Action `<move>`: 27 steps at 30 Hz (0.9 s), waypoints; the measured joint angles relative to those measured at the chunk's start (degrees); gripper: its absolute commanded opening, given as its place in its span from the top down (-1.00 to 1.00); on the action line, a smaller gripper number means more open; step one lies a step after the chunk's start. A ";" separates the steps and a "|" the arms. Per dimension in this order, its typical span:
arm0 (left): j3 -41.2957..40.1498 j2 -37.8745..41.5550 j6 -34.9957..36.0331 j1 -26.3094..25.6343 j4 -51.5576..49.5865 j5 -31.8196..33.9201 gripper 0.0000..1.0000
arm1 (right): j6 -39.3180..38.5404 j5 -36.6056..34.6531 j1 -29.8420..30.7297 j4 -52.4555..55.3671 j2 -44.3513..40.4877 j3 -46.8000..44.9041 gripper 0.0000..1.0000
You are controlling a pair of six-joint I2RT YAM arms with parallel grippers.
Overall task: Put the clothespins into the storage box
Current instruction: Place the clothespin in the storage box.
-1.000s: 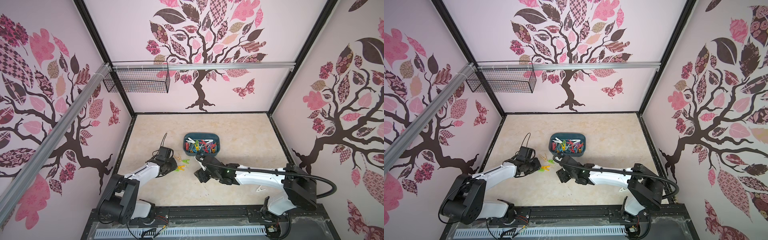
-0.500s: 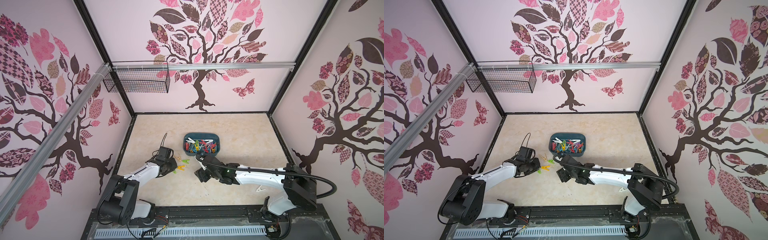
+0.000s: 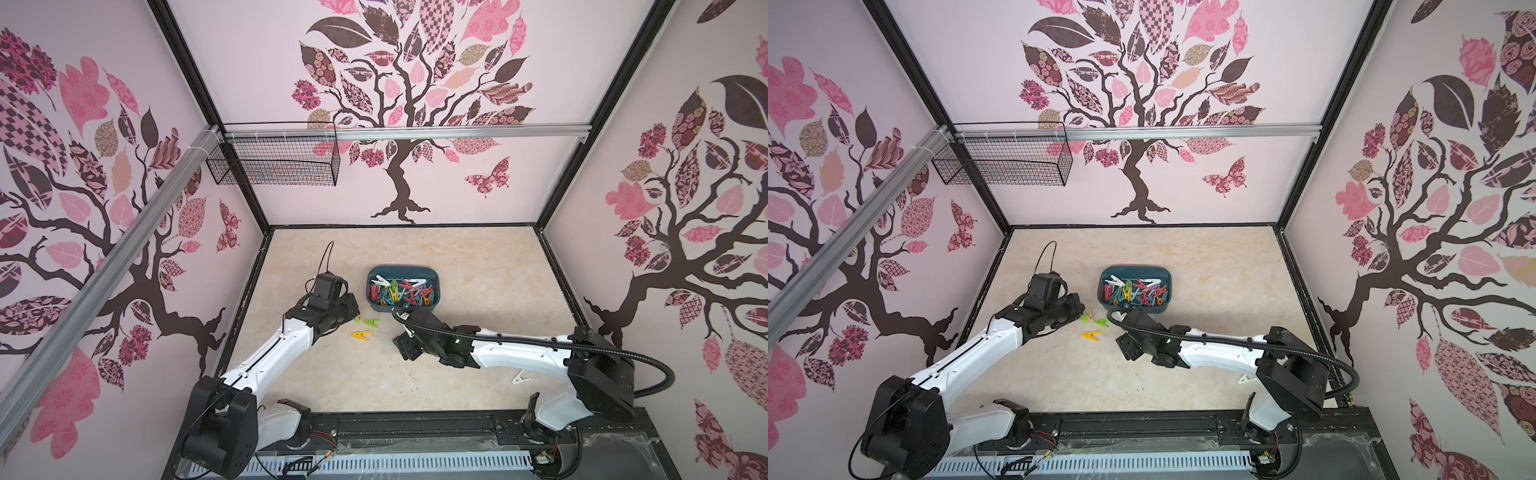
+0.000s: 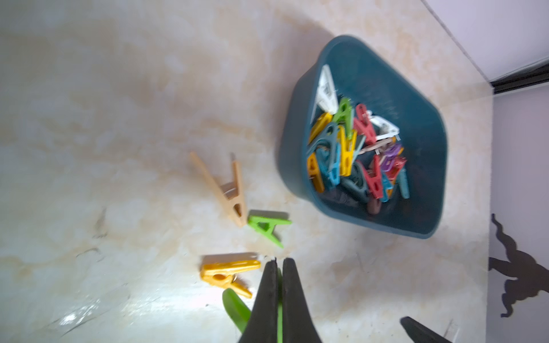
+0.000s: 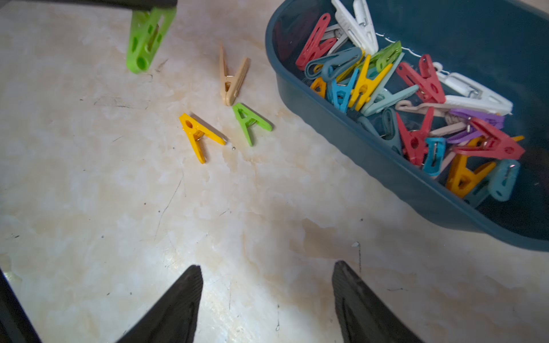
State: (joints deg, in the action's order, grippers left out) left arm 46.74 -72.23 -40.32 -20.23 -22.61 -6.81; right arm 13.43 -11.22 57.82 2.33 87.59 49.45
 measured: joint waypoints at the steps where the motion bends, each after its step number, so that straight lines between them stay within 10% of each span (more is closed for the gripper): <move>1: 1.46 -1.14 0.00 -0.07 0.35 -0.26 1.00 | -0.20 -0.07 -1.05 0.00 0.00 0.02 -0.46; 11: 16.41 -17.49 1.18 -0.66 4.26 -2.84 0.96 | -0.87 -4.46 -9.51 4.15 0.57 5.90 -0.51; 17: 23.76 -26.12 2.97 -1.95 5.86 -3.93 0.51 | -0.81 -4.98 -9.92 6.25 1.33 7.19 -0.51; 27: 23.30 -21.09 7.04 -2.03 3.96 0.20 0.42 | -0.28 -1.99 -9.97 6.43 1.25 4.98 -0.47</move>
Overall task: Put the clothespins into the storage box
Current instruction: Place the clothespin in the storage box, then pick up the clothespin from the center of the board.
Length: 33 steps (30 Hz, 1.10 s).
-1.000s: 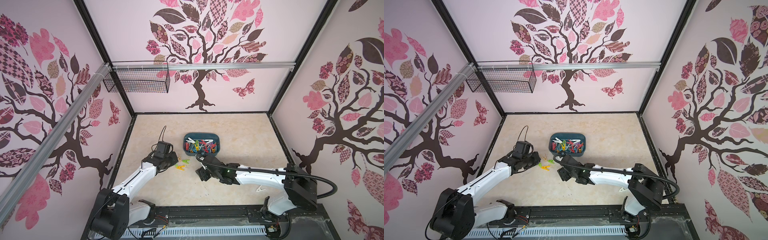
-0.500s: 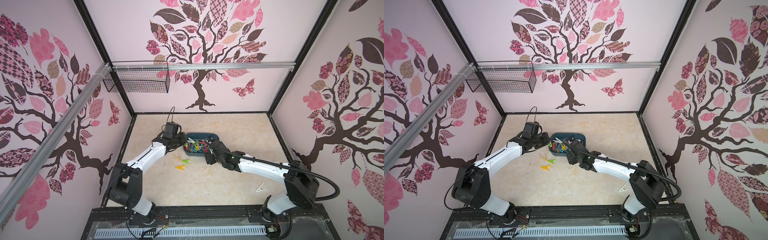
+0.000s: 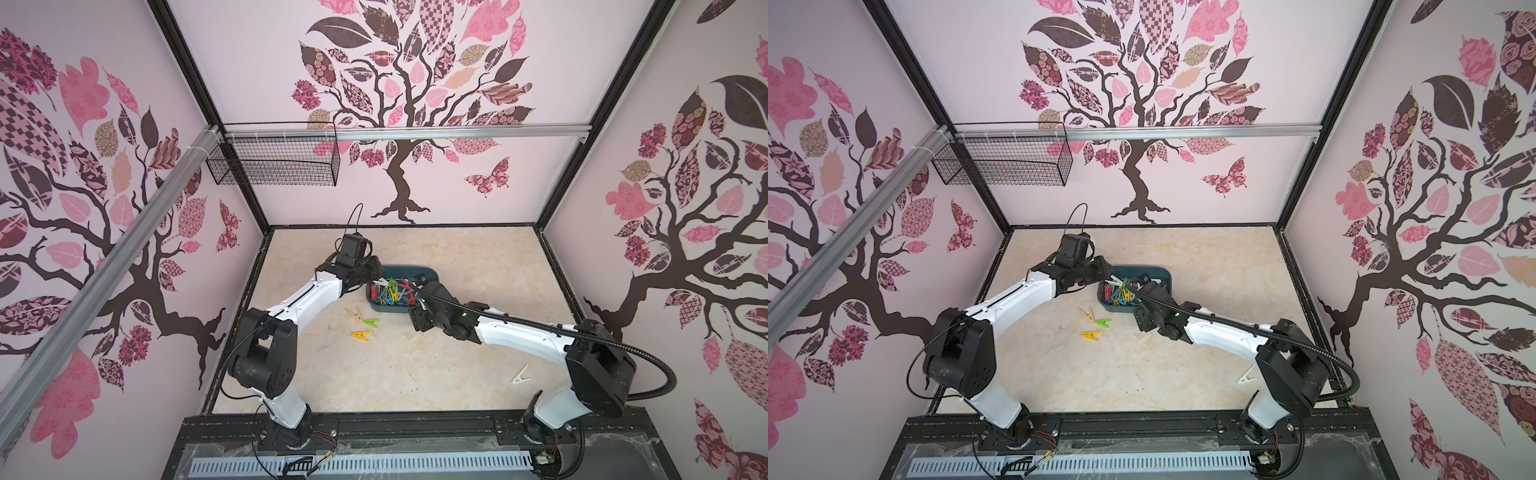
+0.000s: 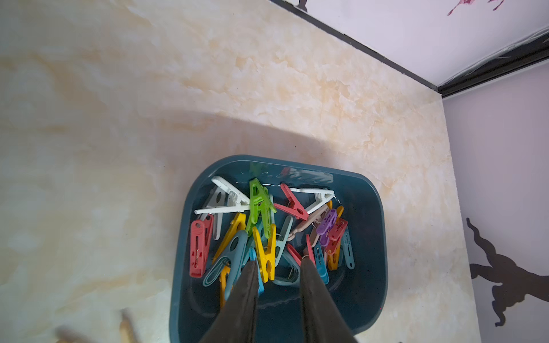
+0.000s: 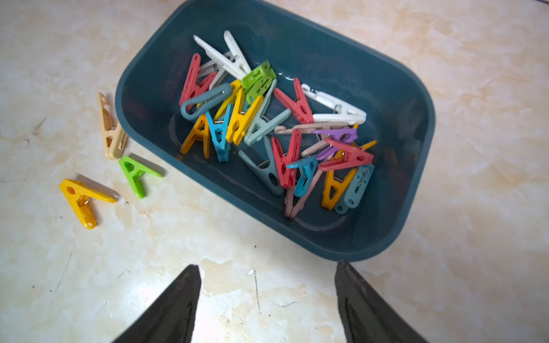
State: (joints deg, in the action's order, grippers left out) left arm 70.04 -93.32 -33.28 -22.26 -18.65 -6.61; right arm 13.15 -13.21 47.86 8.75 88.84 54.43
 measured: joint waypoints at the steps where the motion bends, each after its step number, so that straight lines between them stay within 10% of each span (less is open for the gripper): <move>1: -0.98 1.79 0.31 0.15 -0.07 0.72 0.42 | 0.20 0.74 0.02 -0.02 -0.04 -0.42 -0.47; 17: -24.55 18.69 -2.19 7.28 -4.20 3.10 0.32 | 5.03 7.65 8.44 -1.86 -0.20 -2.25 -0.45; 33: -29.20 10.56 -2.80 2.80 0.39 6.60 0.13 | 6.19 7.87 8.22 -2.51 -0.20 -2.67 -0.44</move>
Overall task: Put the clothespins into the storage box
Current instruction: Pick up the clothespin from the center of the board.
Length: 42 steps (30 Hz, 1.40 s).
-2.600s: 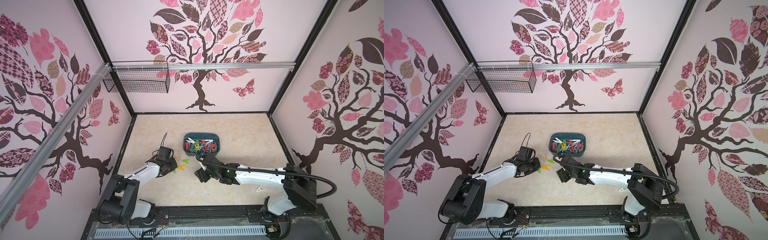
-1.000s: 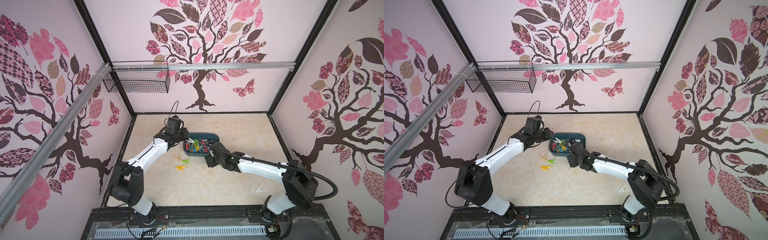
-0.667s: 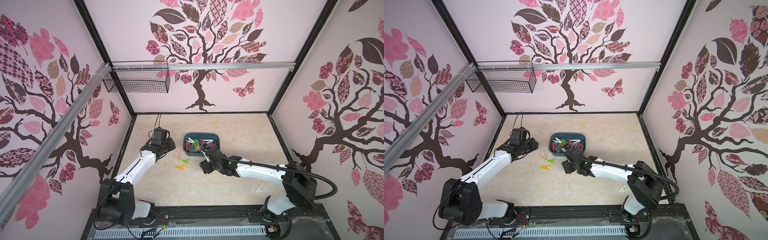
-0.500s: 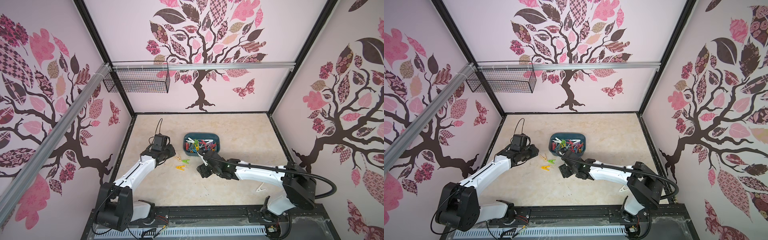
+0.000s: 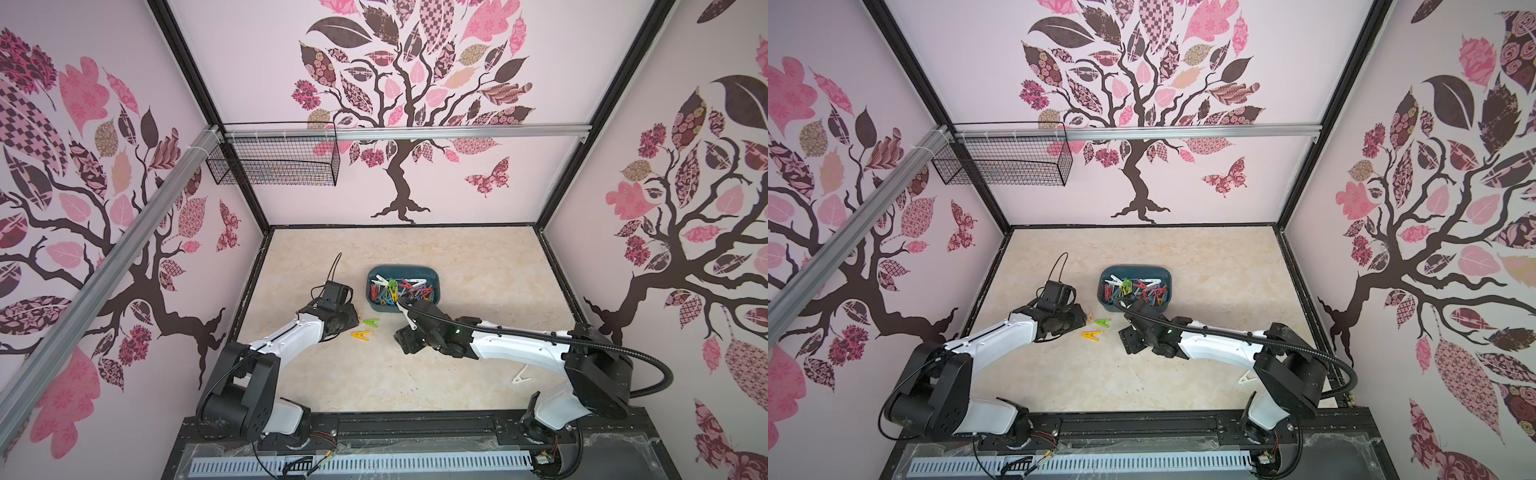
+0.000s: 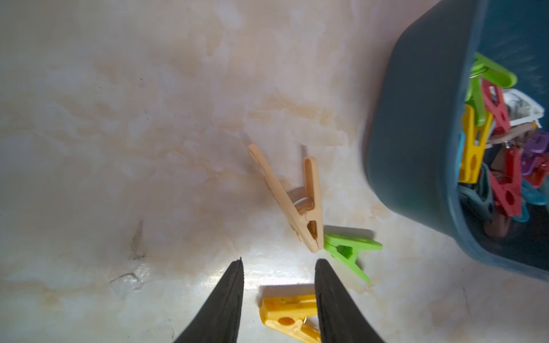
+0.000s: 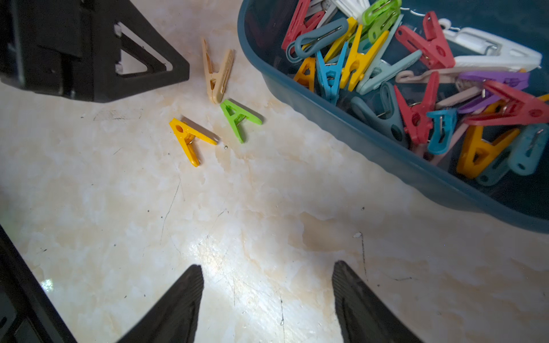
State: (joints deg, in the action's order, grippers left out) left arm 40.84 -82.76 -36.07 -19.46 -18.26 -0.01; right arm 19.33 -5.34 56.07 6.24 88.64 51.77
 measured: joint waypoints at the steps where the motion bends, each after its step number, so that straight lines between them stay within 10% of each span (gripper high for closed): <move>1: 0.17 -1.03 -0.04 0.13 0.46 0.24 0.13 | 0.02 0.02 0.00 0.00 0.00 -0.13 -0.44; 27: 2.84 -8.83 -3.52 1.86 6.21 3.02 0.64 | 0.24 -0.72 0.00 -0.55 0.00 -3.15 -0.45; 42: 2.25 7.15 -3.78 0.74 1.03 3.15 1.00 | 0.39 -1.42 0.00 -0.98 -0.28 -3.87 -0.45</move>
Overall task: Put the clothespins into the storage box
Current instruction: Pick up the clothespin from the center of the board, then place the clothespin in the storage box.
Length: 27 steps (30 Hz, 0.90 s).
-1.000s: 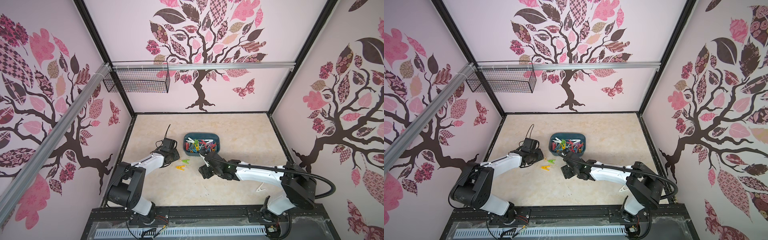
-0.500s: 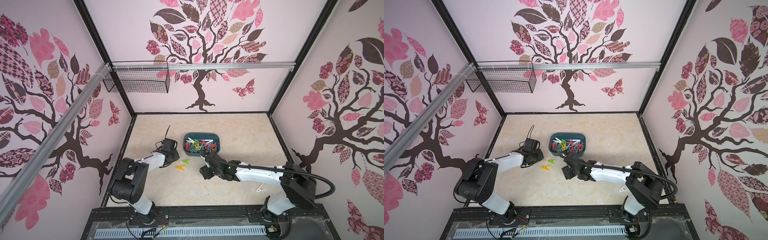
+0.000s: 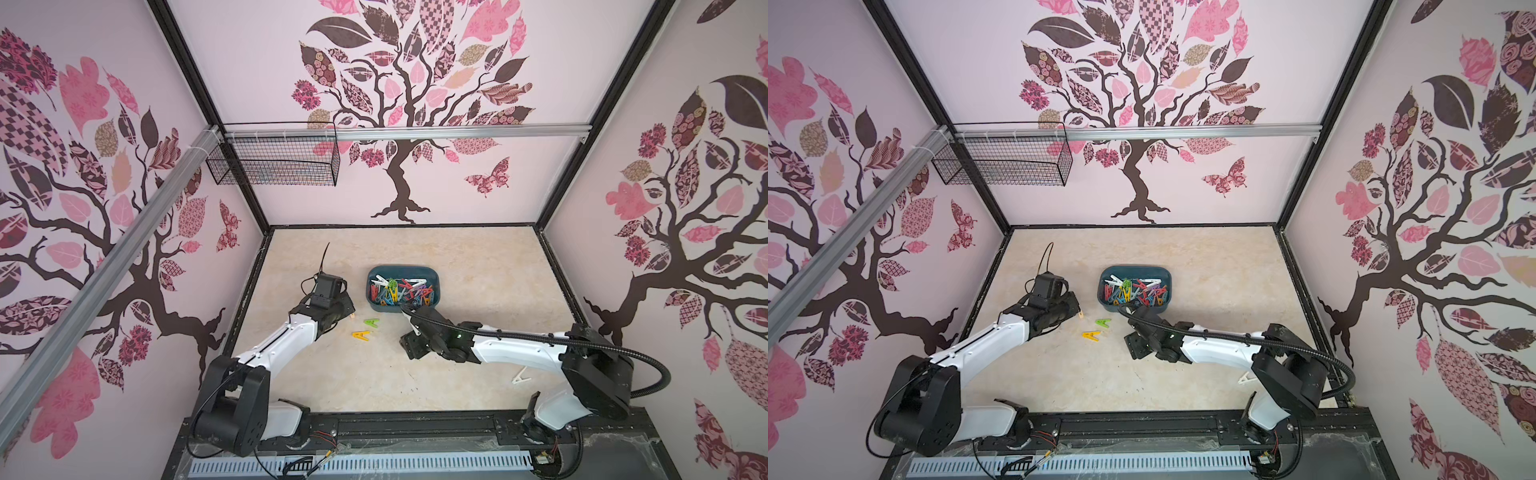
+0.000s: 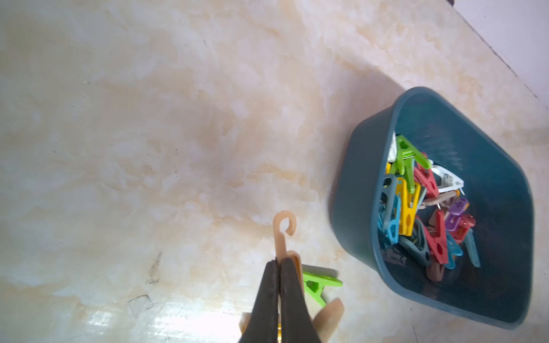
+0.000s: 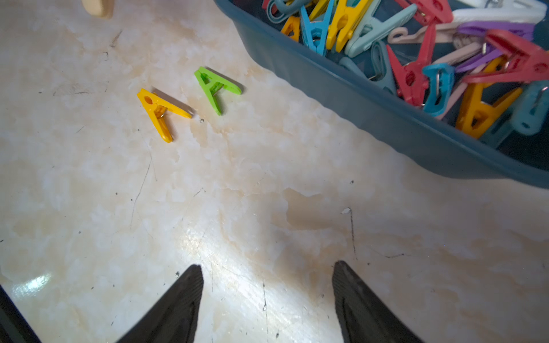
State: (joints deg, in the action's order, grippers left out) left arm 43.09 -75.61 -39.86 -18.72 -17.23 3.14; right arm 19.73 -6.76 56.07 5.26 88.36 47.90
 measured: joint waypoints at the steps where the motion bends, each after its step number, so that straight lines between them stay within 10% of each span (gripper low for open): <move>1: 0.68 0.46 0.22 -0.74 -0.44 0.11 1.00 | -0.02 -0.26 0.00 0.04 -0.07 0.00 -0.46; 18: 25.97 -22.45 3.87 -7.96 2.49 -4.37 0.91 | -1.27 -2.51 -6.40 0.63 -4.07 -0.02 -0.46; 27: 35.74 -29.59 7.13 -9.60 3.15 -9.44 0.28 | -1.79 -3.10 -6.73 1.38 -5.22 -1.05 -0.46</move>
State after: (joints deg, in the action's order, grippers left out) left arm 78.83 -105.21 -32.73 -28.32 -14.09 -6.31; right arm 17.93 -9.87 49.34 6.63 83.13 46.85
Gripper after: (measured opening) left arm 0.342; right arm 0.732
